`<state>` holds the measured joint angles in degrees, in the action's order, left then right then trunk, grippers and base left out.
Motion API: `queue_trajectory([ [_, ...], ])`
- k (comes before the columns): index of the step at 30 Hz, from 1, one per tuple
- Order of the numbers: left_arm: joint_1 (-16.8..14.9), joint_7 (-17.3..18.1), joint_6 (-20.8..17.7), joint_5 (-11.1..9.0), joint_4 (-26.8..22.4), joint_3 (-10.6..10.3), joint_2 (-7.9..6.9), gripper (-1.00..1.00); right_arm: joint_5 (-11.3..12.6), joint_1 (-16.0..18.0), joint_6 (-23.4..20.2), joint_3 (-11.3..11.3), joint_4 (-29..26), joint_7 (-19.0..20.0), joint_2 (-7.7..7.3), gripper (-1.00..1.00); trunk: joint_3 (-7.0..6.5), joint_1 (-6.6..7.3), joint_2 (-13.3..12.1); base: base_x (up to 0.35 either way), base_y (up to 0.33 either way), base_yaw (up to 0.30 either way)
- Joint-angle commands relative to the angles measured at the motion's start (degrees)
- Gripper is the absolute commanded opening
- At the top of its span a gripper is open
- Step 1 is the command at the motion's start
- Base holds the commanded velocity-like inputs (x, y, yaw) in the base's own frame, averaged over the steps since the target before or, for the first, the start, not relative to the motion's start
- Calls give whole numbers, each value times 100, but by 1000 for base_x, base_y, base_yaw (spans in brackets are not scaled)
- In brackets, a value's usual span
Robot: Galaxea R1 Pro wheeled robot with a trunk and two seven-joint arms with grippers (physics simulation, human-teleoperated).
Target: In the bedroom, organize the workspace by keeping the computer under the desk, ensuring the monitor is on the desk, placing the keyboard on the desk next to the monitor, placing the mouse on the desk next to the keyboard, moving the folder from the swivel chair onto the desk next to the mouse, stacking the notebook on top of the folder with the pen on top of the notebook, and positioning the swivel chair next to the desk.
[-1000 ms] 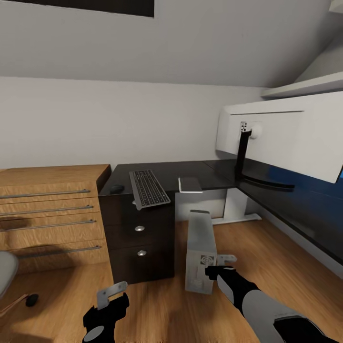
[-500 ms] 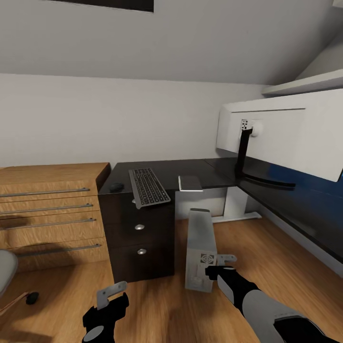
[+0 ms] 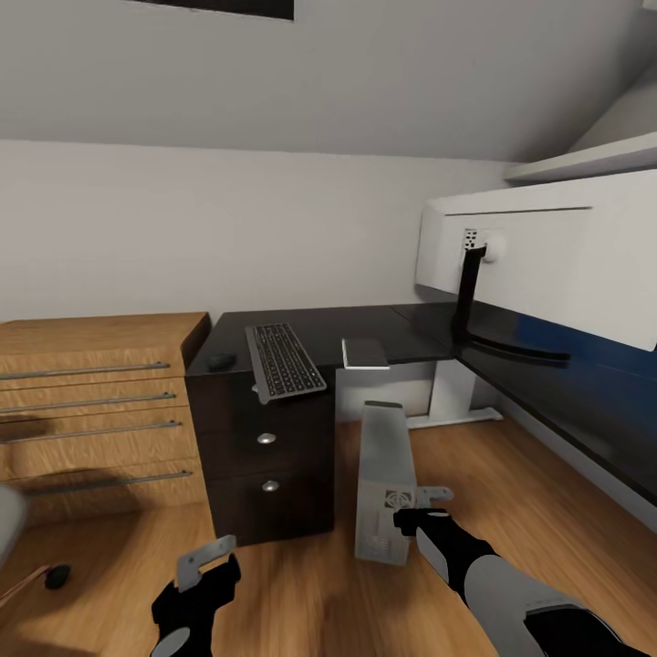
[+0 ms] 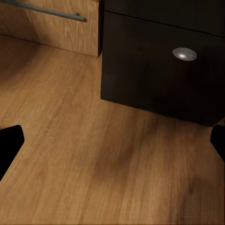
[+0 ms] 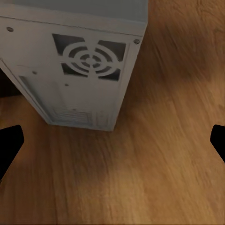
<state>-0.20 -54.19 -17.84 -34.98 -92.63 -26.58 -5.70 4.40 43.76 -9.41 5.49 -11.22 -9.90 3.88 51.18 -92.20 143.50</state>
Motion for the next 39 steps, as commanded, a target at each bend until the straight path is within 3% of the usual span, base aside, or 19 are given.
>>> queue_trajectory([
  [1, -2, -32, -3, -18, -10, -20, -11, 100, 44, 1, -25, 49, -12, -34, -1, 100, 5, -1, 2, 238, 0, 0],
  [39, 0, -42, 109, -17, -14, -75, -39, 100, 30, 1, 79, 57, -12, -47, -45, 100, 5, -1, 2, 108, 0, 0],
])
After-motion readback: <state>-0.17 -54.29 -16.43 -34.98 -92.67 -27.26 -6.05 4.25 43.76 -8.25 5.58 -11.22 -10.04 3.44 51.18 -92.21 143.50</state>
